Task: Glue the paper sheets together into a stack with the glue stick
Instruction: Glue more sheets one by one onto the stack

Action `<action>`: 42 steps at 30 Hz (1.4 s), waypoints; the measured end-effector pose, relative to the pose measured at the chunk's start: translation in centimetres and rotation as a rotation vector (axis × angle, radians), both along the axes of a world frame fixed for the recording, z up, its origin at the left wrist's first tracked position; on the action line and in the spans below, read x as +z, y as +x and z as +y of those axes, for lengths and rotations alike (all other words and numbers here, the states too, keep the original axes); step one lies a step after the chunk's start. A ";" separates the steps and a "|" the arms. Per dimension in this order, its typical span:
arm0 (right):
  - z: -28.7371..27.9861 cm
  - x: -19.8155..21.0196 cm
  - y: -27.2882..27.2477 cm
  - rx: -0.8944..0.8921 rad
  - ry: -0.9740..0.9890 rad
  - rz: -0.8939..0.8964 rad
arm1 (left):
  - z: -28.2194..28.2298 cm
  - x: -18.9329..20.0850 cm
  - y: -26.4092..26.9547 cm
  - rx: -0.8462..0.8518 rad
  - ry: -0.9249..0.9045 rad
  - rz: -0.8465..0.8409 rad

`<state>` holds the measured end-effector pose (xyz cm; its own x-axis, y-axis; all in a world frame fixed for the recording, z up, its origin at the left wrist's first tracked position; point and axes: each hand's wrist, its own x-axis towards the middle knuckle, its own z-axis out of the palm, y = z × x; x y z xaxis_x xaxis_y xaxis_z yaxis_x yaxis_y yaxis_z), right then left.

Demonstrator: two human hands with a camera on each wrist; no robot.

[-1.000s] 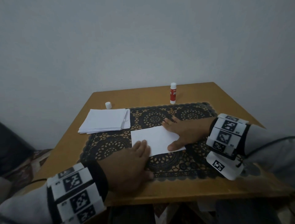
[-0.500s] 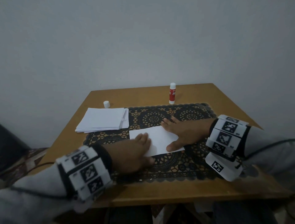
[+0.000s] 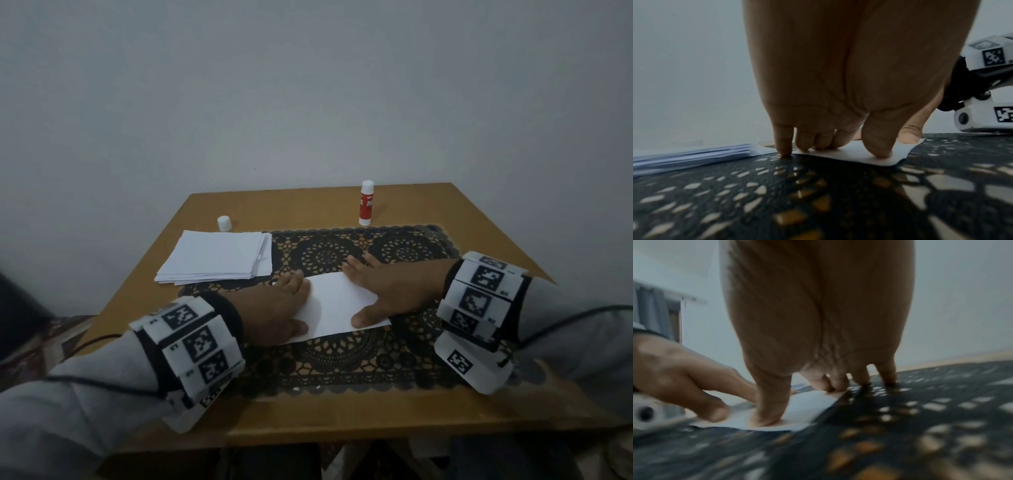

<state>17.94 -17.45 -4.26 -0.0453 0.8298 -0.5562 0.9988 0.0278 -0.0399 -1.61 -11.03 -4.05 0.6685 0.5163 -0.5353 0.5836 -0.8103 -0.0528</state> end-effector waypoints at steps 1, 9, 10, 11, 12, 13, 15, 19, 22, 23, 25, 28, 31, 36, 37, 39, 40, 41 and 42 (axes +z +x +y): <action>-0.4 0.1 -0.5 0.009 0.011 -0.021 | -0.1 0.0 0.1 -0.001 0.001 0.003; -0.9 0.2 -1.5 0.132 0.369 0.045 | 0.0 -0.1 0.0 -0.003 0.000 -0.020; -0.5 0.4 -1.0 0.097 0.367 0.020 | 0.1 -0.1 -0.1 -0.004 0.003 -0.023; -0.2 0.6 -0.7 0.077 0.366 -0.001 | 0.1 -0.1 -0.1 -0.005 0.006 -0.026; 0.0 0.6 -0.5 0.075 0.368 -0.013 | 0.1 -0.1 -0.1 -0.007 0.007 -0.029; -0.1 0.5 -0.7 0.093 0.367 -0.016 | 0.1 -0.2 0.0 -0.009 0.009 -0.032; -0.5 -0.1 -1.6 0.163 0.349 -0.011 | 0.2 -0.2 0.0 -0.016 0.014 -0.040; -0.9 0.1 -1.5 0.162 0.366 0.014 | 0.1 -0.1 0.0 -0.021 0.032 -0.080; -0.9 0.8 -0.4 0.060 0.364 -0.044 | 0.0 -0.1 -0.1 -0.033 0.072 -0.130; -1.0 0.8 -0.4 0.061 0.348 -0.063 | 0.0 -0.1 -0.1 -0.038 0.089 -0.152; -1.6 0.7 -0.5 0.086 0.322 -0.075 | 0.3 -0.2 0.1 -0.029 0.116 -0.194; -2.2 0.5 -0.5 0.063 0.335 -0.035 | 1.1 0.1 0.6 0.041 0.103 -0.228; -2.5 0.3 -0.2 -0.032 0.417 0.049 | 1.9 0.7 1.3 0.112 0.057 -0.206; -2.6 0.3 -0.3 -0.142 0.458 0.129 | 3.2 1.4 2.0 0.191 -0.044 -0.207; -2.5 0.3 -0.4 -0.158 0.455 0.129 | 3.3 1.4 2.0 0.201 -0.074 -0.215; -2.2 0.1 -0.4 -0.203 0.471 0.137 | 3.3 1.2 2.1 0.187 -0.106 -0.263; -1.9 0.1 -0.4 -0.245 0.497 0.151 | 3.4 1.1 2.1 0.171 -0.101 -0.313; -1.7 0.0 -0.5 -0.296 0.531 0.175 | 3.5 0.9 1.9 0.165 -0.094 -0.376; -1.4 0.0 -0.5 -0.343 0.561 0.204 | 3.5 0.8 1.7 0.174 -0.089 -0.446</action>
